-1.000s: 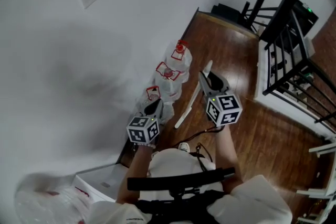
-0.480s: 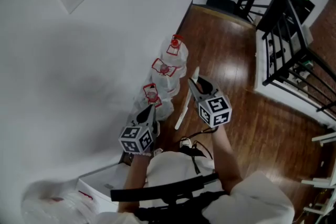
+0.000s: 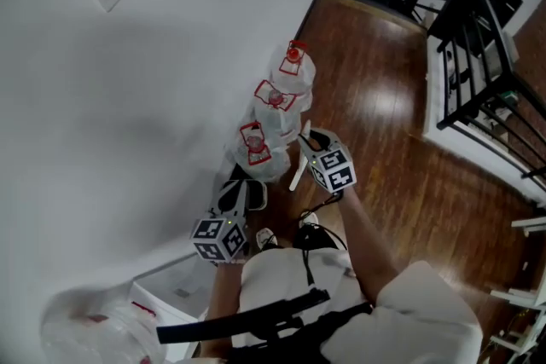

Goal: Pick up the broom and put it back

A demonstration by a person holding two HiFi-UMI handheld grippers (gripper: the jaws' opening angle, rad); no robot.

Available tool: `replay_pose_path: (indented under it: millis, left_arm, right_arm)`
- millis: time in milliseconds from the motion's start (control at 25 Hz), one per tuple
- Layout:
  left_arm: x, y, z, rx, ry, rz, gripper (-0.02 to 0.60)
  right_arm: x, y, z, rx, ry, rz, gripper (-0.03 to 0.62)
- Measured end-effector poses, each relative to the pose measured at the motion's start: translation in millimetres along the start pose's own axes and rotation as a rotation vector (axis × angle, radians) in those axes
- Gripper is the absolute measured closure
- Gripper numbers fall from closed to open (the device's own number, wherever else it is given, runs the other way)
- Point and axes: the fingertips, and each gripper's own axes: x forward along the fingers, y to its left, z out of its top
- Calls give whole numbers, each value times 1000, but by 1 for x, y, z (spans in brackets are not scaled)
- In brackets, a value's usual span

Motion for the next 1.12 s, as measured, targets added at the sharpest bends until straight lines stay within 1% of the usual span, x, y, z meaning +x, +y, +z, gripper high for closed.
replay_pose_path:
  millis: [160,240,440,640,800,880,1000,1120]
  left_arm:
    - [-9,9,-2,-17,-5,31,595]
    - [-14,14,-3,-26,-8,48,595]
    - [-23,27,-2,-47,-23,80,595]
    - [-31,37,2,-56,-42,101,595]
    - [-36,46,3,-72,-51,117,595]
    - [-38,51,3,-81,-57,124,595]
    - [-40,56,4,-91,-60,129,595]
    - [-41,61,4,-95,-60,126,595]
  right_arm:
    - [36,5,-29,-4,97,54,467]
    - [52,9,-35,1,120,78,467]
    - [95,23,-21,-8,137,140,464]
    - [130,46,-9,-62,174,183,461]
    - [149,60,-7,-92,211,204,459]
    - [154,62,-5,-105,228,199,459]
    - [159,65,0,-112,225,190,457]
    - [164,64,5,-118,211,180,435]
